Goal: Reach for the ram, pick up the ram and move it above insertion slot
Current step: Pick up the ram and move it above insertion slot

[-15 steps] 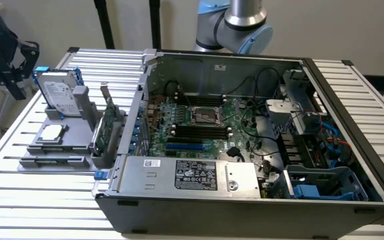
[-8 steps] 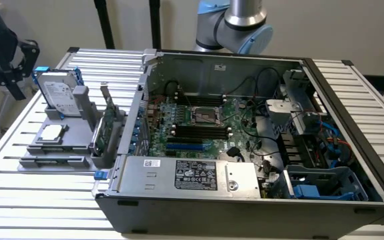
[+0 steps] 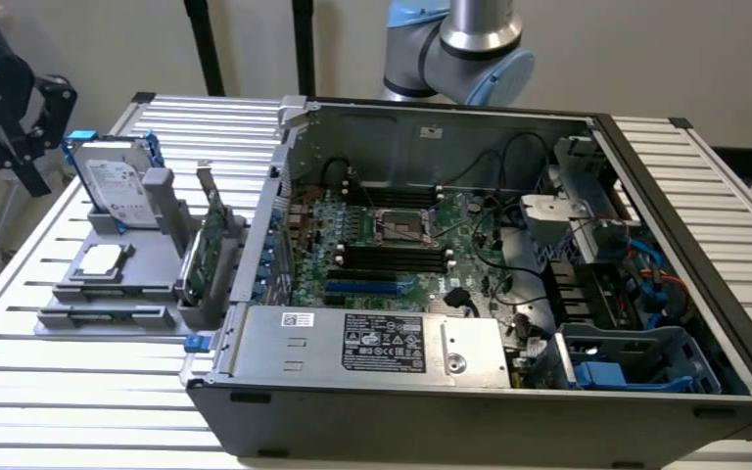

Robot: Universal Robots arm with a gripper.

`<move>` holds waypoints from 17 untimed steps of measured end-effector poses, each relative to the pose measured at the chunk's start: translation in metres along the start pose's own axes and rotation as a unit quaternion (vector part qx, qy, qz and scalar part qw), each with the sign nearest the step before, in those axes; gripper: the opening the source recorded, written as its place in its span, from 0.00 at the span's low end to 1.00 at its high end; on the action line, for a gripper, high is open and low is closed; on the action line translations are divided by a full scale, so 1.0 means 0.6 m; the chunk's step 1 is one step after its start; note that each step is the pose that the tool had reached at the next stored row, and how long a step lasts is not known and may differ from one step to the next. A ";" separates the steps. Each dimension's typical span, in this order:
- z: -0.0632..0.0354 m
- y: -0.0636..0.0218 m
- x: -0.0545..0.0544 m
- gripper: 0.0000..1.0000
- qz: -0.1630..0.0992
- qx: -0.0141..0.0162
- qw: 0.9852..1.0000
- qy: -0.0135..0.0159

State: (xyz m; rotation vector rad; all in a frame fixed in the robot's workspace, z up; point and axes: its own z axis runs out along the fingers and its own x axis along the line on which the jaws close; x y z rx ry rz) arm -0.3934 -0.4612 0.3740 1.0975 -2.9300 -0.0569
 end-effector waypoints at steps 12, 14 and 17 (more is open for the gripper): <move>0.002 0.000 0.000 0.11 -0.109 0.002 0.994 0.002; 0.002 0.000 0.000 0.11 -0.127 0.002 0.992 0.002; 0.003 0.000 0.000 0.11 -0.154 0.003 0.988 0.002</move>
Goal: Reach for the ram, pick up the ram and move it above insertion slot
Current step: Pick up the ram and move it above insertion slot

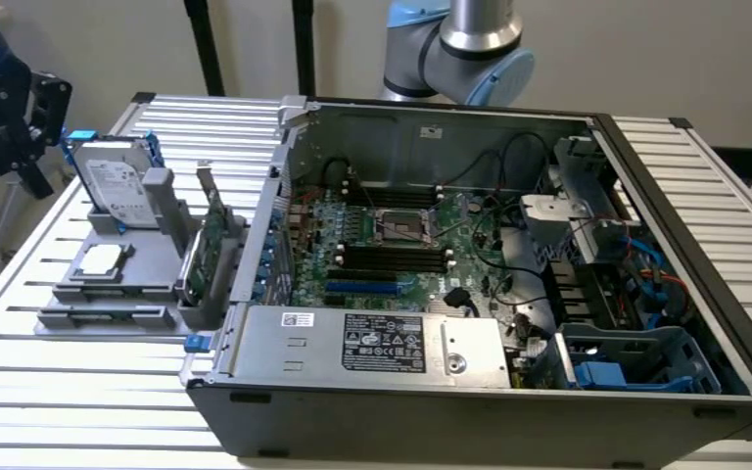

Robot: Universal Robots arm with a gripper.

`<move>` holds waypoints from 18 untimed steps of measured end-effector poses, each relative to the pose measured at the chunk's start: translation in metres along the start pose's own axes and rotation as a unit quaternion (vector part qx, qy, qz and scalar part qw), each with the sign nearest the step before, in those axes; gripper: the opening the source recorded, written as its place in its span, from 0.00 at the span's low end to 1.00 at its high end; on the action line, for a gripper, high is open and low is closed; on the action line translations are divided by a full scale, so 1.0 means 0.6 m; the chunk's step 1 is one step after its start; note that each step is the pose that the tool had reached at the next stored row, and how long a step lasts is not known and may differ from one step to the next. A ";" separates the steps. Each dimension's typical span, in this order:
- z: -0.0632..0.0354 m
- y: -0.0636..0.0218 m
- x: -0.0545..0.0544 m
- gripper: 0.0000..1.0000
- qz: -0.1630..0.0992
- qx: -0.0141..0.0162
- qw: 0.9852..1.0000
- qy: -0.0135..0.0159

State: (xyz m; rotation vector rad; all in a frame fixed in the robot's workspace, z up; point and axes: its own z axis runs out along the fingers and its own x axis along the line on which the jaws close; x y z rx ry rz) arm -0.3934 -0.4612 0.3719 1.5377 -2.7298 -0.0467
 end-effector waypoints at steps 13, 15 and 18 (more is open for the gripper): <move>0.005 0.000 0.000 0.11 -0.118 0.005 0.993 0.000; 0.006 0.000 0.000 0.11 -0.136 0.006 0.991 0.000; 0.007 0.000 0.000 0.11 -0.163 0.007 0.987 0.000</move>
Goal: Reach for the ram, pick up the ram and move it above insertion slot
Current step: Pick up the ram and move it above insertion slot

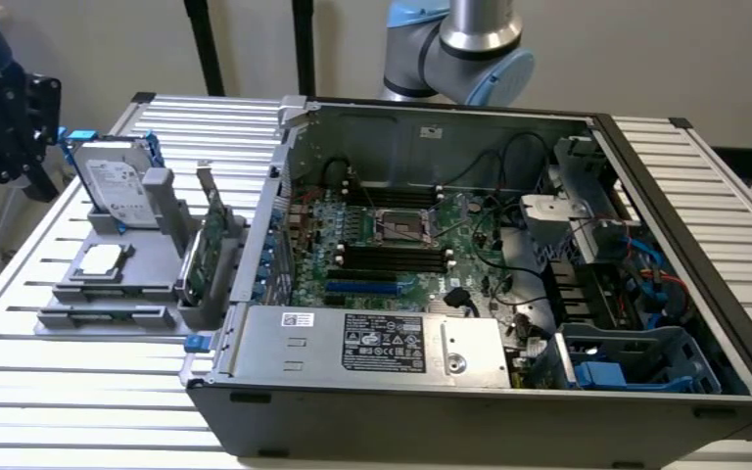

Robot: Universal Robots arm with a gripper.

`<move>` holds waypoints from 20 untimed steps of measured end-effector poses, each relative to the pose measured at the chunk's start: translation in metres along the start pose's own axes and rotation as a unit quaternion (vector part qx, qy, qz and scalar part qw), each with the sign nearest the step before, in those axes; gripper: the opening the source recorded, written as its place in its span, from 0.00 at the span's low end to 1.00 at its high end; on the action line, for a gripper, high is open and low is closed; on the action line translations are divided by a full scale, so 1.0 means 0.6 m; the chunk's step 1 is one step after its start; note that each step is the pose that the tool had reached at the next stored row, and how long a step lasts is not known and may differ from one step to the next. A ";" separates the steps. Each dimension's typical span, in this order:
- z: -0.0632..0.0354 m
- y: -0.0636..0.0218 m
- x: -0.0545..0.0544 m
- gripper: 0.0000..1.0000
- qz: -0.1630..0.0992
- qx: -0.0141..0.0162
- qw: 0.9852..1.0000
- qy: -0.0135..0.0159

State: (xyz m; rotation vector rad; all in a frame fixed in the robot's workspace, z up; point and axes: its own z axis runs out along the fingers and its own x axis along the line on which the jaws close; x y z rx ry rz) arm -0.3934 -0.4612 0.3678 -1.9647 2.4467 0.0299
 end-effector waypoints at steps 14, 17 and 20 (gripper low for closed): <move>0.007 0.000 0.000 0.11 -0.127 0.003 0.992 0.001; 0.008 0.000 0.001 0.11 -0.146 0.003 0.989 0.001; 0.007 0.000 0.002 0.11 -0.147 0.003 0.989 0.001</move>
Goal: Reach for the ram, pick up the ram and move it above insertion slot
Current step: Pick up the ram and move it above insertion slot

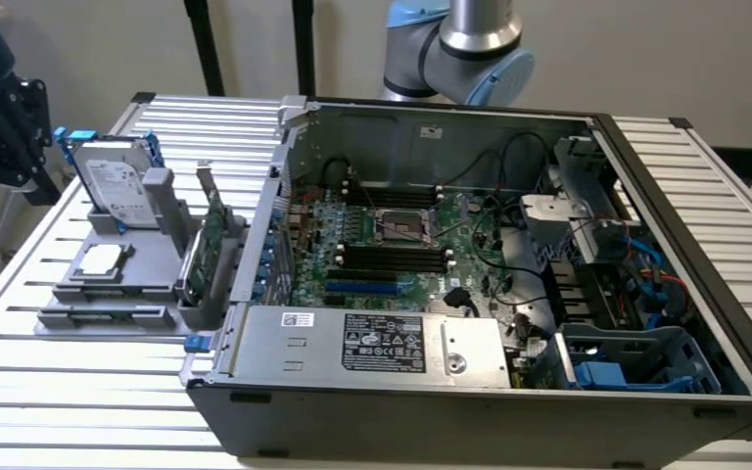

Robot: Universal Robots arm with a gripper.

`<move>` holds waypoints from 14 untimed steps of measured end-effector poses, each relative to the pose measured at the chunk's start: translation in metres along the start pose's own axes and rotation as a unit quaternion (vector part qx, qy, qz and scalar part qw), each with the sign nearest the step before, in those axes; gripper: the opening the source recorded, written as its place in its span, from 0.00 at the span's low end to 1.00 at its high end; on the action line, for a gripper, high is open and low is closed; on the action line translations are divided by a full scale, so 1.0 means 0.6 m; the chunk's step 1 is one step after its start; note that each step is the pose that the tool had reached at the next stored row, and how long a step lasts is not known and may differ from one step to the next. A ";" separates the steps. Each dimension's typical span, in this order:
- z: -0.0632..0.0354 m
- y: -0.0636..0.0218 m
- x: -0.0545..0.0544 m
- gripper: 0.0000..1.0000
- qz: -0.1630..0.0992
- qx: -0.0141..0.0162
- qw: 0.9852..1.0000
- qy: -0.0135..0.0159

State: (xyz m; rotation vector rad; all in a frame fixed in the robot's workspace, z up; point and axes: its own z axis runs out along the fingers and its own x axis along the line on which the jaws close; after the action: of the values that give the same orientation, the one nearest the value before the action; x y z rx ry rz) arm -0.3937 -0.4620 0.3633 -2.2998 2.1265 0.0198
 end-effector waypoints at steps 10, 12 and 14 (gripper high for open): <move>0.014 0.001 0.006 0.37 0.001 0.000 1.000 0.000; 0.020 0.001 0.010 0.37 0.001 0.000 1.000 0.000; 0.026 0.002 0.016 0.37 0.001 0.000 1.000 0.000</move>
State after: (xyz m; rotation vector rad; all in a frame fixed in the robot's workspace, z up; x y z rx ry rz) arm -0.3940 -0.4712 0.3477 -2.2971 2.1294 0.0196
